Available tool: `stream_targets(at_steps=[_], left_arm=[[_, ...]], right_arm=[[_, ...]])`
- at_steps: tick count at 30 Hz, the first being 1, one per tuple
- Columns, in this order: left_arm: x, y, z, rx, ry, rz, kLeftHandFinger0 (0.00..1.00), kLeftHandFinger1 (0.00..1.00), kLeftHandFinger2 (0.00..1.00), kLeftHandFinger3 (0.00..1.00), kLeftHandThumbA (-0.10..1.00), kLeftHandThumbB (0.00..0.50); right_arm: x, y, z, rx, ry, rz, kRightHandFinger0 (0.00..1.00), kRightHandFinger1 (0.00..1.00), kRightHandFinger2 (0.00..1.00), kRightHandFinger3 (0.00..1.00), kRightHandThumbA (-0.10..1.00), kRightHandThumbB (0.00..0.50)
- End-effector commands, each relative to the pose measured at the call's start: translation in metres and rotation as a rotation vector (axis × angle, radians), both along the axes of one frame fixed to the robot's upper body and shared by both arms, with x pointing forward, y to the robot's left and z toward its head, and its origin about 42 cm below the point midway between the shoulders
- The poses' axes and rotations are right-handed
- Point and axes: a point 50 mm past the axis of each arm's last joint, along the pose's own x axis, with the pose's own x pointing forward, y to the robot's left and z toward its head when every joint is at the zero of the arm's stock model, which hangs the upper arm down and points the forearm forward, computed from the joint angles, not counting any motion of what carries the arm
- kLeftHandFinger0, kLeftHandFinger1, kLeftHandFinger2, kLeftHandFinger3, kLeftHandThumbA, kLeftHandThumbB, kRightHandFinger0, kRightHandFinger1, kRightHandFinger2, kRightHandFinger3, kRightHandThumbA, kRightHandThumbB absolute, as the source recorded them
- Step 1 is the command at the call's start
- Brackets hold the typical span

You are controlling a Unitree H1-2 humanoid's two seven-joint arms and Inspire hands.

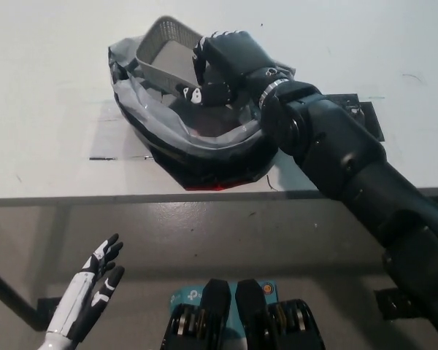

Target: Use the right hand to pick up a small rectangular container and put it into a plastic bag and lift the bag

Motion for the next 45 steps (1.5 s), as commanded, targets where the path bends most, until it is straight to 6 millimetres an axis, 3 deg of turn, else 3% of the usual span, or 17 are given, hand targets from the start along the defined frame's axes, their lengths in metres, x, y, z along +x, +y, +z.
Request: stream_targets(at_steps=[1, 2, 3, 4, 6, 11, 19, 23, 27, 31, 39, 45], left_arm=[[0.005, 0.002, 0.013, 0.024, -0.057, -0.036, 1.00, 1.00, 1.00, 1.00, 0.94, 0.159], [0.006, 0.002, 0.013, 0.025, -0.057, -0.038, 1.00, 1.00, 1.00, 1.00, 0.94, 0.158], [0.006, 0.001, 0.013, 0.026, -0.055, -0.039, 1.00, 1.00, 1.00, 1.00, 0.94, 0.156], [0.005, 0.001, 0.013, 0.026, -0.054, -0.040, 1.00, 1.00, 1.00, 1.00, 0.94, 0.150], [0.004, 0.001, 0.012, 0.027, -0.054, -0.044, 1.00, 1.00, 1.00, 1.00, 0.94, 0.138], [0.007, 0.001, 0.014, 0.021, -0.059, -0.043, 1.00, 1.00, 1.00, 1.00, 0.93, 0.143], [0.010, 0.001, 0.016, 0.017, -0.060, -0.052, 1.00, 1.00, 1.00, 1.00, 0.93, 0.145], [0.008, 0.001, 0.014, 0.015, -0.057, -0.047, 1.00, 1.00, 1.00, 1.00, 0.93, 0.149], [0.005, 0.002, 0.012, 0.016, -0.046, -0.044, 1.00, 1.00, 1.00, 1.00, 0.94, 0.147], [0.006, 0.001, 0.011, 0.013, -0.039, -0.042, 1.00, 1.00, 1.00, 1.00, 0.93, 0.156], [0.000, -0.001, 0.007, 0.005, -0.025, -0.038, 1.00, 1.00, 1.00, 1.00, 0.91, 0.152], [0.000, 0.000, 0.006, 0.002, -0.027, -0.041, 1.00, 1.00, 1.00, 1.00, 0.90, 0.147]], right_arm=[[0.006, 0.006, 0.045, -0.010, -0.041, 0.064, 0.51, 0.71, 0.99, 0.92, 0.42, 0.309], [0.006, 0.004, 0.045, -0.033, -0.020, 0.075, 0.74, 0.92, 1.00, 1.00, 0.51, 0.330], [0.007, 0.002, 0.045, -0.042, -0.006, 0.083, 0.97, 1.00, 1.00, 1.00, 0.57, 0.358], [0.006, 0.001, 0.044, -0.051, 0.011, 0.087, 1.00, 1.00, 1.00, 1.00, 0.65, 0.382], [0.006, -0.001, 0.044, -0.069, 0.030, 0.092, 1.00, 1.00, 1.00, 1.00, 0.82, 0.440], [0.007, -0.005, 0.048, -0.066, 0.043, 0.106, 1.00, 1.00, 1.00, 1.00, 0.96, 0.467], [0.009, -0.015, 0.059, -0.042, 0.057, 0.094, 1.00, 1.00, 1.00, 1.00, 0.98, 0.459], [0.010, -0.019, 0.069, -0.003, 0.044, 0.099, 1.00, 1.00, 1.00, 1.00, 1.00, 0.427], [0.014, -0.024, 0.092, 0.088, 0.018, 0.093, 1.00, 1.00, 1.00, 1.00, 1.00, 0.473], [0.017, -0.035, 0.115, 0.142, -0.037, 0.075, 1.00, 1.00, 1.00, 1.00, 1.00, 0.452], [0.022, -0.056, 0.117, 0.177, -0.049, 0.035, 1.00, 1.00, 1.00, 1.00, 1.00, 0.411], [0.029, -0.074, 0.096, 0.172, 0.016, -0.042, 1.00, 1.00, 1.00, 1.00, 1.00, 0.404]])
